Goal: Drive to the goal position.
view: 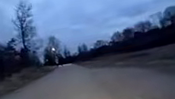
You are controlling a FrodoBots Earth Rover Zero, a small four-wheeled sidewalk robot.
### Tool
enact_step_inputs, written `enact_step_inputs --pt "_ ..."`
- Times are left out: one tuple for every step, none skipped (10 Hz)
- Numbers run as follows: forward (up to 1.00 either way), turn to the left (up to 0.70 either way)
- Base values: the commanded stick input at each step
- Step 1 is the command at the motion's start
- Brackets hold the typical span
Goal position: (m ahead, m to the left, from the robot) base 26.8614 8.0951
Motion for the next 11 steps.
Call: enact_step_inputs --pt "1.0 0.0" --pt "1.0 0.0" --pt "1.0 0.0" --pt "1.0 0.4" --pt "1.0 0.39" --pt "1.0 0.0" --pt "1.0 0.0" --pt "1.0 0.0" --pt "1.0 0.0" --pt "1.0 0.0" --pt "1.0 0.0"
